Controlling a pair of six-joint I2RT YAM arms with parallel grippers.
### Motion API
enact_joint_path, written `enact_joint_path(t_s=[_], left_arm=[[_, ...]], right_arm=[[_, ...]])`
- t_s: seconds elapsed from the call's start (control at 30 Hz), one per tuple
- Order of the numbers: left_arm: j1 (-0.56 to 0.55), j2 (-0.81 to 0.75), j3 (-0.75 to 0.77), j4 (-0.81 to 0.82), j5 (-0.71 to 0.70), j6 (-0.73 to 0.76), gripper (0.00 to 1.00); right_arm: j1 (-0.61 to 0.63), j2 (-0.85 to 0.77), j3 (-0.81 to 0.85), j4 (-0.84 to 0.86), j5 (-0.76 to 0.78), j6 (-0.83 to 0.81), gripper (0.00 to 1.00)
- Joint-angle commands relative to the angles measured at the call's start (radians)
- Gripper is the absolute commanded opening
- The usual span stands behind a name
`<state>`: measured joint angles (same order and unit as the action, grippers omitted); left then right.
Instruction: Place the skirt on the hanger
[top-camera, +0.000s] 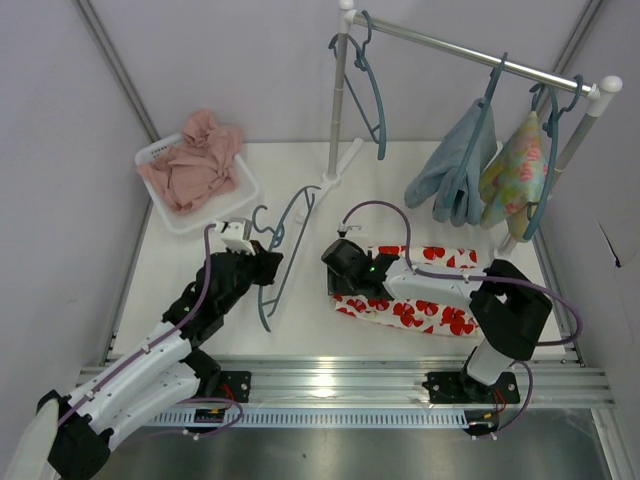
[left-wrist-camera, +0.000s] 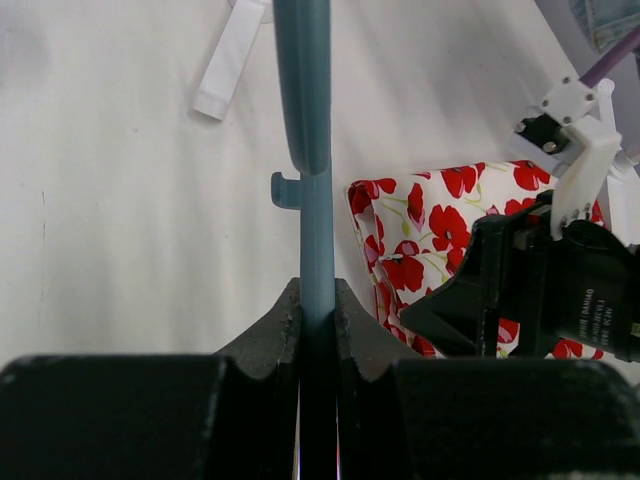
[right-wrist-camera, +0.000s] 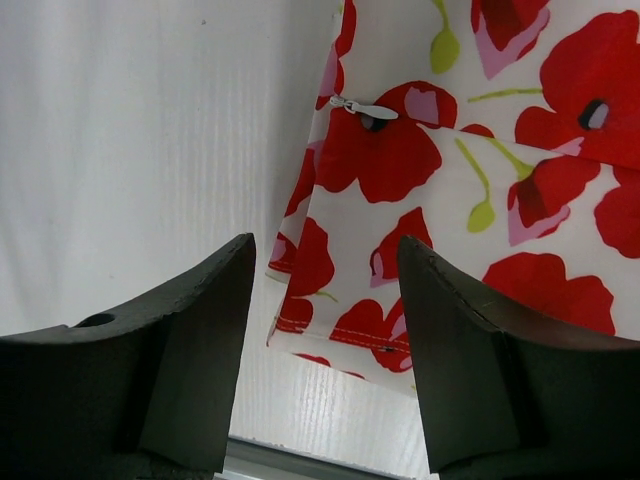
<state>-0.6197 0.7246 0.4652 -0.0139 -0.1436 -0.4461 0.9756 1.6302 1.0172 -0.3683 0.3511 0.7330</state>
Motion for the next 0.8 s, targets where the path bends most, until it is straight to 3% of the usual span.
enact_joint_path(t_s=[0.0, 0.4, 0.6, 0.63, 0.77], left_arm=[[-0.009, 0.002, -0.010, 0.103, -0.039, 0.003, 0.01], [-0.012, 0.036, -0.036, 0.138, -0.030, 0.004, 0.01], [-0.012, 0.042, -0.071, 0.173, -0.036, -0.006, 0.01], [-0.012, 0.045, -0.083, 0.196, -0.039, -0.008, 0.01], [-0.017, 0.064, -0.114, 0.242, -0.043, -0.023, 0.01]], right_arm=[[-0.012, 0.055, 0.055, 0.003, 0.011, 0.002, 0.63], [-0.026, 0.169, 0.113, -0.018, 0.051, 0.051, 0.63], [-0.026, 0.181, 0.095, 0.022, 0.051, 0.048, 0.40], [-0.026, 0.180, 0.084, 0.022, 0.057, 0.049, 0.31], [-0.026, 0.117, 0.025, 0.058, 0.058, 0.055, 0.13]])
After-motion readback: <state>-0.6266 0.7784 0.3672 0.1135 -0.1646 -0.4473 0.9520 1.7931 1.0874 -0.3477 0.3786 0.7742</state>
